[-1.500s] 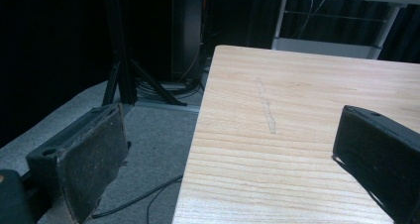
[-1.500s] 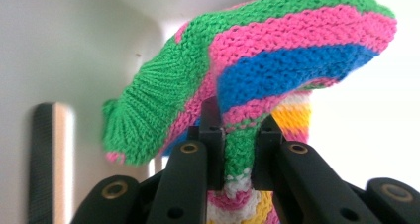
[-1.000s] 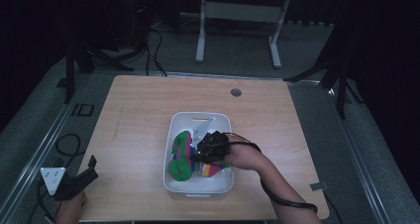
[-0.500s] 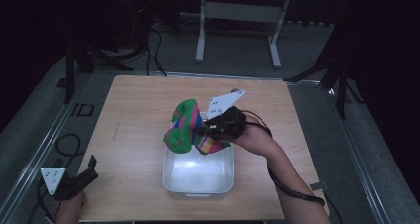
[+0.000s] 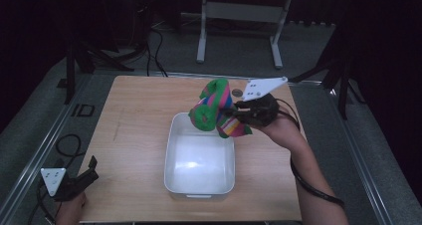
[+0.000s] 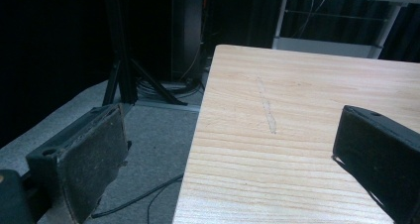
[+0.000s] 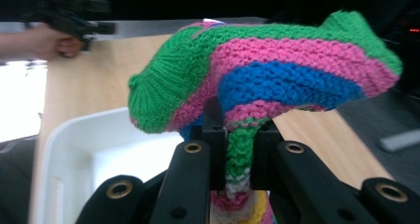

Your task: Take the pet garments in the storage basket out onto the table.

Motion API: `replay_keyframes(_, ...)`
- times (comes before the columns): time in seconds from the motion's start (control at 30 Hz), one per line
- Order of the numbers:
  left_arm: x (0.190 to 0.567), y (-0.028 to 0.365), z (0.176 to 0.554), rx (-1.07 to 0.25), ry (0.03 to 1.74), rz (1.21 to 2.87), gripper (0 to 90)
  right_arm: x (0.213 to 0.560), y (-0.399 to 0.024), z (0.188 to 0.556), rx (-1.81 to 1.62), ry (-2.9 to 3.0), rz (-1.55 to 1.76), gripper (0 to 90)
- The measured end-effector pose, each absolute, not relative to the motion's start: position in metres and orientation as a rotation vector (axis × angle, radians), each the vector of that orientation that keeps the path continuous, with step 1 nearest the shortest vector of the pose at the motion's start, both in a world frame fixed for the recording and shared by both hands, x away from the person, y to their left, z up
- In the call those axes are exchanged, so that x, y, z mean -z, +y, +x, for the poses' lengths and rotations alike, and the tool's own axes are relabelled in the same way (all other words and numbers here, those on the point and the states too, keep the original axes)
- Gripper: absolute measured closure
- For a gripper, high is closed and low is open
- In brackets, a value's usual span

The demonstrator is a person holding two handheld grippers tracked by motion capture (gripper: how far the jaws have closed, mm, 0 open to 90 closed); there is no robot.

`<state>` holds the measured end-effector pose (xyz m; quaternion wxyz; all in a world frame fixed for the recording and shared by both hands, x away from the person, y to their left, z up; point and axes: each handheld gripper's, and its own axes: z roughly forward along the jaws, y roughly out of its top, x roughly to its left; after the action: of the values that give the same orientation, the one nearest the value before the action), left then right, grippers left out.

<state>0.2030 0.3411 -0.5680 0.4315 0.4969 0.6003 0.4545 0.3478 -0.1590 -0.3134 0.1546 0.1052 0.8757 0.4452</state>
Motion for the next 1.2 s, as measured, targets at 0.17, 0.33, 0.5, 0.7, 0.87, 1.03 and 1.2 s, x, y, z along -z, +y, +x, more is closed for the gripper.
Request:
replay_keyframes(0.17, 0.568, 0.341, 0.203, -1.137, 1.496, 1.243, 1.0, 0.318, -0.192, 0.354, -1.268, 2.464, 0.397, 82.2)
replay_keyframes(0.33, 0.568, 0.341, 0.203, -1.138, 1.497, 1.245, 1.0, 0.326, -0.217, 0.358, -1.243, 2.443, 0.472, 82.2)
replay_keyframes(0.5, 0.568, 0.341, 0.203, -1.138, 1.497, 1.245, 1.0, 0.337, -0.244, 0.361, -1.213, 2.420, 0.560, 82.2)
replay_keyframes(0.7, 0.568, 0.340, 0.203, -1.141, 1.497, 1.243, 0.9, 0.349, -0.273, 0.362, -1.223, 2.380, 0.650, 82.1)
replay_keyframes(0.87, 0.568, 0.340, 0.203, -1.145, 1.494, 1.248, 1.0, 0.365, -0.283, 0.367, -1.214, 2.365, 0.707, 82.0)
replay_keyframes(1.03, 0.568, 0.341, 0.203, -1.143, 1.493, 1.248, 1.0, 0.390, -0.289, 0.376, -1.202, 2.371, 0.777, 82.0)
replay_keyframes(1.2, 0.568, 0.340, 0.203, -1.142, 1.491, 1.247, 0.9, 0.415, -0.294, 0.383, -1.223, 2.327, 0.841, 82.0)
